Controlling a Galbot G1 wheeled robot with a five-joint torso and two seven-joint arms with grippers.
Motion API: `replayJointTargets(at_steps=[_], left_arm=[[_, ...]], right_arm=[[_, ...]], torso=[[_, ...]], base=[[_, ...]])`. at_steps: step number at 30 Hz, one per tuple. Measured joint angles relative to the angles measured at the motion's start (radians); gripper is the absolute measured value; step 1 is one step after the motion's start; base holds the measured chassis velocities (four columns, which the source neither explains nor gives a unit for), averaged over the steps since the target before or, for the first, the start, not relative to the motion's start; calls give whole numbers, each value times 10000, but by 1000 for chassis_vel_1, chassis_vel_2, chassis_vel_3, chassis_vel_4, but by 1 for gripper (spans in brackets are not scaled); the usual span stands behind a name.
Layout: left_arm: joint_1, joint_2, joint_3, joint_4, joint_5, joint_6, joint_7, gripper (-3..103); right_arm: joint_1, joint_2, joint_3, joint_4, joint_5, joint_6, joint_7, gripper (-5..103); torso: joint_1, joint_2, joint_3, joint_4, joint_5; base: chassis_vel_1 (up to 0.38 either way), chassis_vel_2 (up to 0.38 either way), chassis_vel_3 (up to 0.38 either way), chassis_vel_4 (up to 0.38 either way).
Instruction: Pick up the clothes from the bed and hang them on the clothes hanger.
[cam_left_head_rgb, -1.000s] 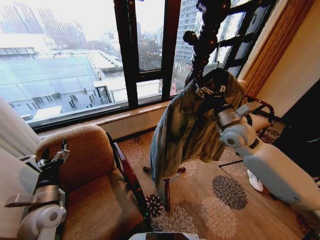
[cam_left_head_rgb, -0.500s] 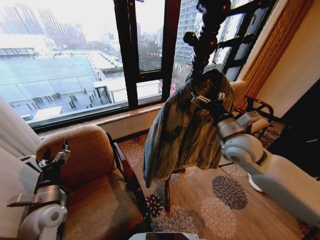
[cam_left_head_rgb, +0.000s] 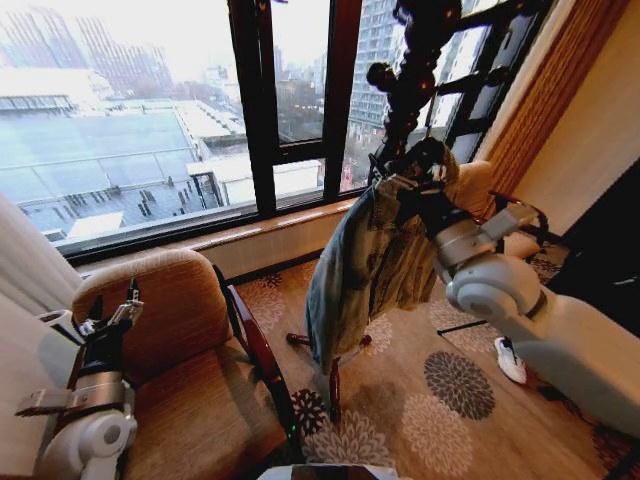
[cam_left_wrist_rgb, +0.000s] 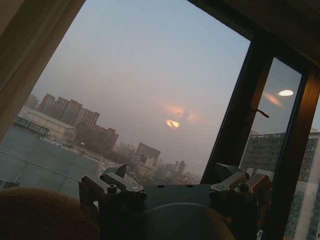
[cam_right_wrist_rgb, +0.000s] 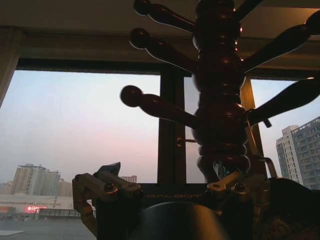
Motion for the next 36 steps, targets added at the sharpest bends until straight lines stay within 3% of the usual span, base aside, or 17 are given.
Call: replayJointTargets(at_steps=[5,10,36], left_arm=[[109,0,-111,-139,5,-1,3,100],[142,32,-261,-193,6,7,0,100],[127,-125,-6,-241,229,28,-21,100]], right_arm=[[295,656,-223,-1681,-278,592,-872,100],[387,974,-239,-2124,-394,659,-999,100],[455,647,43,-1173,-155,637,-934,100]], torso=[[0,0,0,-1,1],[-1,1,-1,-1,0],[1,-1,0,0,1]], base=[[0,0,0,0],[0,0,0,0],[0,0,0,0]])
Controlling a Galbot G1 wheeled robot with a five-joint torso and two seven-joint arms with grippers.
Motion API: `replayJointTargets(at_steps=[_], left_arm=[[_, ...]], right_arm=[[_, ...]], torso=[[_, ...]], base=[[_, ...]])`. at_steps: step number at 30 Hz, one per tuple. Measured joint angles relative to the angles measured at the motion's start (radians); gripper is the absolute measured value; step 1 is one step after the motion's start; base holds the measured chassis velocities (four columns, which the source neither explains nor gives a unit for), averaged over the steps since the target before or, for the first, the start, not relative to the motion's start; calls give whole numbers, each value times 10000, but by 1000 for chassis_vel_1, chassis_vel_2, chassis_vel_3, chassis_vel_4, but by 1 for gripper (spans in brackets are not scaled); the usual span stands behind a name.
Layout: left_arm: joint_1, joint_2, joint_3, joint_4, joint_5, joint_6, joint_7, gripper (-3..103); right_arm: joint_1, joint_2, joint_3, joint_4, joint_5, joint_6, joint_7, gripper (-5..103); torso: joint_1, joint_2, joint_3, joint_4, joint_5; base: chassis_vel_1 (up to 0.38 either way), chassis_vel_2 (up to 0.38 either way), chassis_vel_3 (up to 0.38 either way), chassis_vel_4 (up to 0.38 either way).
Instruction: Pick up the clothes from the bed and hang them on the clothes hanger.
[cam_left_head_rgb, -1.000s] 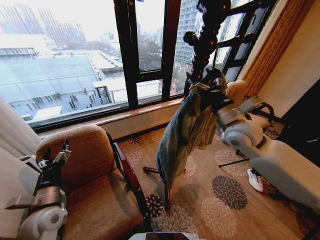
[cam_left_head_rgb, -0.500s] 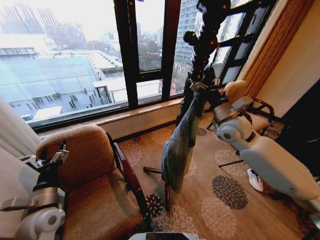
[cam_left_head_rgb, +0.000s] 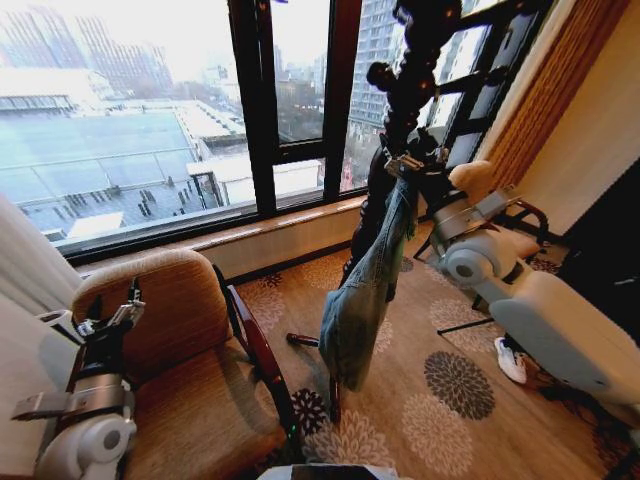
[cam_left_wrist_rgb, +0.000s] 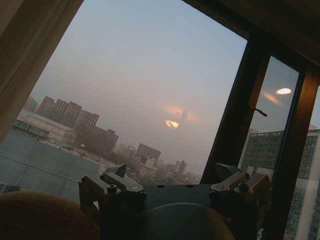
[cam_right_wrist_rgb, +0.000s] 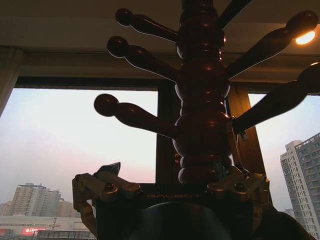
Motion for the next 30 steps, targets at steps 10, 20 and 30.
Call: replayJointTargets(at_steps=[10,20,30], left_arm=[[-28,-59,128,11,41,-11,1,100],[-15,-128,161,-9,95,-20,4,100],[-1,-226,265,-122,178,-26,5,100]], right_arm=[[24,-225,135,554,249,-12,42,100],[-96,-698,331,1972,470,-170,351,100],[192,-1010,407,2335,771,-115,204,100]], torso=[[0,0,0,-1,1],[-2,1,-1,-1,-2],[-1,0,-1,0,0]], base=[[0,0,0,0],[0,0,0,0],[0,0,0,0]])
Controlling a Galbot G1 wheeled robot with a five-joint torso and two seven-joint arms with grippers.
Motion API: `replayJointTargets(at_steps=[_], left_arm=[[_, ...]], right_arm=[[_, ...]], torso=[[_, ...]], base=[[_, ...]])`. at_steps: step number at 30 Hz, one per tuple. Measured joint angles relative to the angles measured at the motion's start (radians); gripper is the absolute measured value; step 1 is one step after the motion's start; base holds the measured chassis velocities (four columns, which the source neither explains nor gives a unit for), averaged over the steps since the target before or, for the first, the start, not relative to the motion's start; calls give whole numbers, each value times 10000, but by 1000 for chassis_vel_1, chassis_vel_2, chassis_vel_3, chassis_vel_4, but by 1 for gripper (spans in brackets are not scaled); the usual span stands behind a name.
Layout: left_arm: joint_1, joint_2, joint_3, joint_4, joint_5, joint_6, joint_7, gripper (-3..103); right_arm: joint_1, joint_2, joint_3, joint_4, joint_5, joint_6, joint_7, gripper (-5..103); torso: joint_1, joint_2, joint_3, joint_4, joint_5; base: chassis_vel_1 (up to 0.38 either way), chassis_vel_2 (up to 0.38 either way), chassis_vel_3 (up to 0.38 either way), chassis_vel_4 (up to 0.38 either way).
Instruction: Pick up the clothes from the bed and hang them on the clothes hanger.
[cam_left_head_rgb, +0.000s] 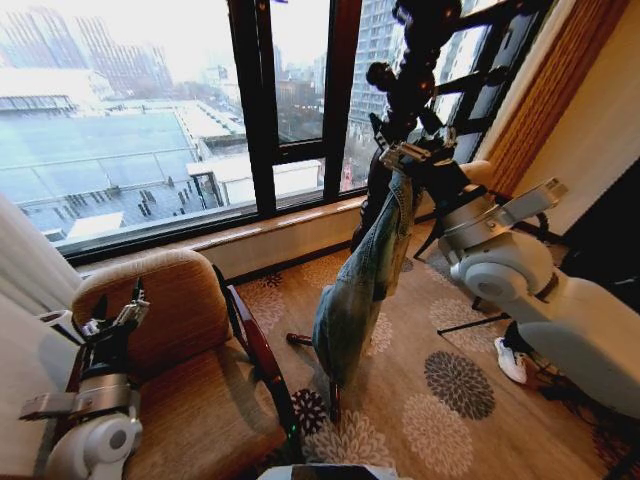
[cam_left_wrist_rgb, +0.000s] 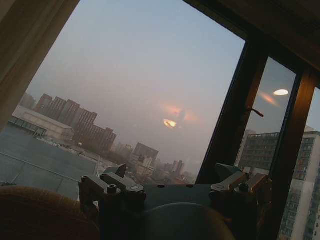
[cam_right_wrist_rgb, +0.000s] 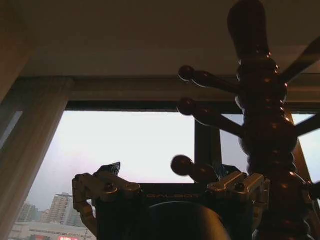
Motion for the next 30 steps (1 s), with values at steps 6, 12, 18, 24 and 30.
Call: replayJointTargets(at_steps=[6,12,18,24,30], left_arm=[[31,-16,-49,-22,-15,-12,2,100],[29,-85,-10,-57,-15,-25,9,100],[42,-88,-73,-86,-92,-59,21,100],[63,5,-209,-135,-252,-64,22,100],[77,102,-278,-81,-364,-64,23,100]], right_arm=[[-234,-305,282,694,118,-106,336,100],[-336,-747,570,1124,244,-126,508,100],[-550,-1117,983,1326,438,-124,660,100],[-1016,-1153,1586,1198,463,-100,934,100],[-1217,-1657,1770,554,39,195,885,100]], torso=[[-1,0,0,0,0],[0,0,0,0,0],[-1,0,-1,-1,0],[-1,0,0,0,1],[0,0,0,0,0]], base=[[0,0,0,0],[0,0,0,0],[0,0,0,0],[0,0,0,0],[0,0,0,0]])
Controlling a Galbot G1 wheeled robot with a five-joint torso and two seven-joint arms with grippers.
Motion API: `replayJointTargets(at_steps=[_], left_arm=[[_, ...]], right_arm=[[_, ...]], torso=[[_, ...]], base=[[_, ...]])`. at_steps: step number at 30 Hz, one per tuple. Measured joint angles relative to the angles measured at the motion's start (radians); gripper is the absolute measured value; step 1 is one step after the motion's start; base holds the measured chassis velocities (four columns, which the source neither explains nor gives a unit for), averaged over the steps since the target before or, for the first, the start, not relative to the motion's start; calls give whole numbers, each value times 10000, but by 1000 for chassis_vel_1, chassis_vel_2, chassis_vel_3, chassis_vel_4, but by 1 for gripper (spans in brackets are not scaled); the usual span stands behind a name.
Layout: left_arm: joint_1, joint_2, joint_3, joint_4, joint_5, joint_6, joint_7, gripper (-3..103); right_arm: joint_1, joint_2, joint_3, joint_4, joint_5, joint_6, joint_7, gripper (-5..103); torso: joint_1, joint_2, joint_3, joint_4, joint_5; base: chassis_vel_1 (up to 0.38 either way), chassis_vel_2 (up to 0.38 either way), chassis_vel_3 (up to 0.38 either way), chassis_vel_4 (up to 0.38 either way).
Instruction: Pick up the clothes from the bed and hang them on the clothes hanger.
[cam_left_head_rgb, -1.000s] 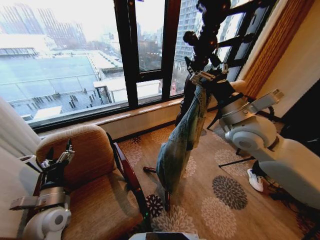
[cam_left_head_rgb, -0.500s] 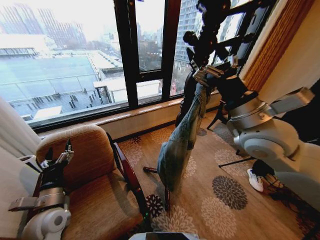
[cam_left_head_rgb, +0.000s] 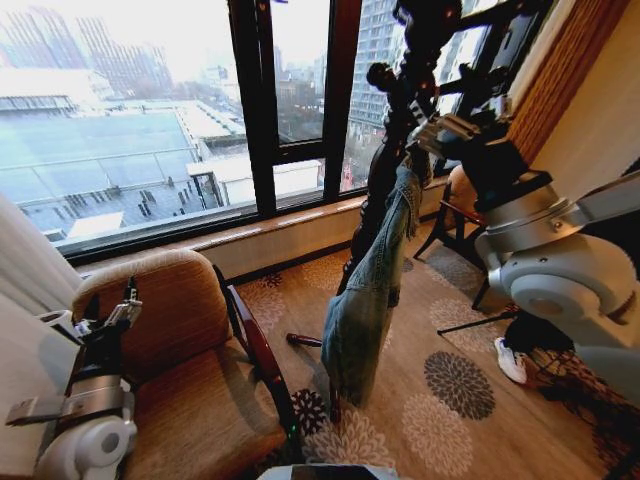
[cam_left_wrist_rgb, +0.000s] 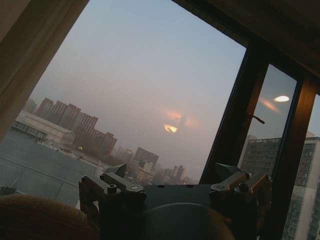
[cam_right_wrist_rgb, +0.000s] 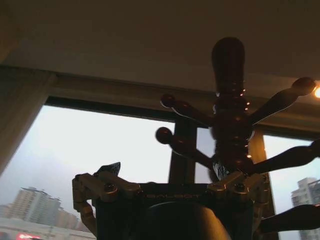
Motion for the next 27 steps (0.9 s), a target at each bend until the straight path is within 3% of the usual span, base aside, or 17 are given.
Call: replayJointTargets(at_steps=[9,20,22,27], left_arm=[[81,47,-363,-1,-291,-12,0,100],[29,-188,-194,-4,-296,-41,-3,100],[-24,-241,-55,40,-236,-69,-3,100],[-103,-272,128,63,-209,-71,-13,100]], right_arm=[[51,-696,-181,-974,-599,108,-71,100],[495,-1826,110,-72,-159,-996,1640,100],[702,-2180,307,302,194,-1371,2178,100],[960,-2754,1004,916,1062,-1720,2663,100]], torso=[[0,-1,1,2,2],[1,0,0,1,-1],[0,0,0,0,1],[-1,0,0,-1,-2]], base=[[0,0,0,0],[0,0,0,0],[0,0,0,0],[0,0,0,0]])
